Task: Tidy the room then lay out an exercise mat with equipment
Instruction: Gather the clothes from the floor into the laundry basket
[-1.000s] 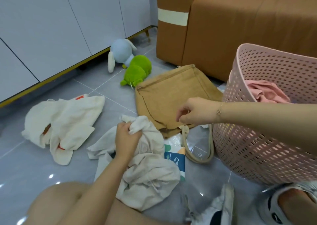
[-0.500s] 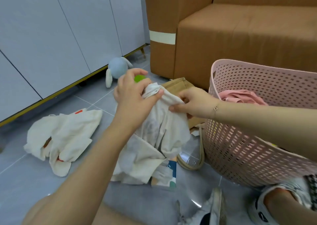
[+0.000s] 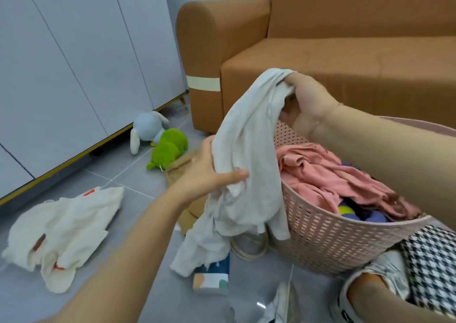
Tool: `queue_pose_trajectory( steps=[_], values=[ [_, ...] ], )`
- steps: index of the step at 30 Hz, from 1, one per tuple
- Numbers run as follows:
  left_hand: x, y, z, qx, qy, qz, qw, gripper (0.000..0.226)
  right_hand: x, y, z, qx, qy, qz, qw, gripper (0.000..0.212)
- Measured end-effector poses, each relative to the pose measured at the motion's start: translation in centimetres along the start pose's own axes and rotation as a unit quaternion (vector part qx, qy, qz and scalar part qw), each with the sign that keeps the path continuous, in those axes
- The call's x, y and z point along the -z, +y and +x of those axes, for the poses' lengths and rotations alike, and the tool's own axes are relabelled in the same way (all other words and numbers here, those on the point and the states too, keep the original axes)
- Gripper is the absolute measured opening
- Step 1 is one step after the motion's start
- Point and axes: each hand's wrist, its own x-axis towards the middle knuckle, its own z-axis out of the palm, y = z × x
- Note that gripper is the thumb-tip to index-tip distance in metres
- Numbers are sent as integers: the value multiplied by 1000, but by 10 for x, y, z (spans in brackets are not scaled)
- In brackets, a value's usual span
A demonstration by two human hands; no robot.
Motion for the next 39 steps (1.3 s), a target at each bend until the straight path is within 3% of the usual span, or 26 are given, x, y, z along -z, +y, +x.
queue_pose_trajectory(
  steps=[2, 3, 7, 8, 12, 16, 18, 19, 21, 22, 23, 25, 26, 27, 29, 31, 32, 34, 36, 37, 39],
  values=[
    [-22, -6, 0, 35, -34, -11, 999, 103, 22, -17, 8, -43, 13, 127, 991, 14],
    [-34, -10, 1, 43, -39, -17, 998, 99, 35, -21, 13, -55, 31, 174, 983, 14],
    [-60, -14, 5, -28, 41, -43, 998, 26, 78, -19, 27, -74, 93, 224, 967, 16],
    [-61, -7, 6, -42, 65, -75, 994, 21, 88, -17, 29, -81, 102, 221, 967, 14],
    [-50, 43, 16, -126, 165, -151, 967, 25, 124, -13, 37, -109, 140, 191, 965, 15],
    [-62, 112, 47, -214, 179, -214, 936, 28, 148, -15, 39, -123, 159, 167, 965, 20],
    [-84, 133, 65, -241, 152, -113, 952, 32, 161, -17, 40, -119, 163, 153, 967, 21],
    [-99, 133, 75, -238, 100, -28, 966, 39, 169, -18, 40, -119, 169, 125, 970, 22],
    [-130, 114, 88, -165, -93, 165, 968, 68, 186, -14, 40, -143, 211, 39, 966, 26],
    [-143, 97, 90, -105, -187, 272, 938, 79, 196, -10, 38, -171, 239, -4, 956, 29],
    [-153, 81, 90, -55, -255, 382, 887, 82, 206, -6, 35, -197, 252, -43, 946, 32],
    [-164, 61, 84, -5, -307, 541, 783, 69, 222, 0, 31, -213, 230, -105, 944, 39],
    [-168, 60, 83, -7, -301, 566, 768, 61, 228, 1, 28, -217, 218, -129, 943, 40],
    [-169, 61, 83, -28, -282, 560, 779, 55, 231, 1, 28, -224, 213, -159, 938, 35],
    [-165, 70, 79, -75, -214, 482, 846, 45, 230, 1, 27, -227, 212, -223, 924, 20],
    [-155, 75, 65, -146, -104, 349, 920, 35, 227, 4, 30, -221, 180, -278, 917, 19],
    [-148, 75, 55, -196, -32, 278, 940, 30, 225, 7, 31, -218, 156, -309, 913, 18],
    [-130, 69, 34, -287, 142, 224, 921, 29, 218, 13, 29, -211, 102, -390, 891, 19],
    [-110, 54, 21, -237, 264, 239, 904, 49, 211, 17, 24, -208, 22, -504, 838, 27],
    [-100, 43, 19, -153, 247, 222, 931, 67, 209, 20, 20, -212, -22, -554, 805, 31],
    [-86, 30, 17, -5, 97, 77, 992, 102, 204, 25, 12, -241, -99, -606, 751, 41]
  ],
)
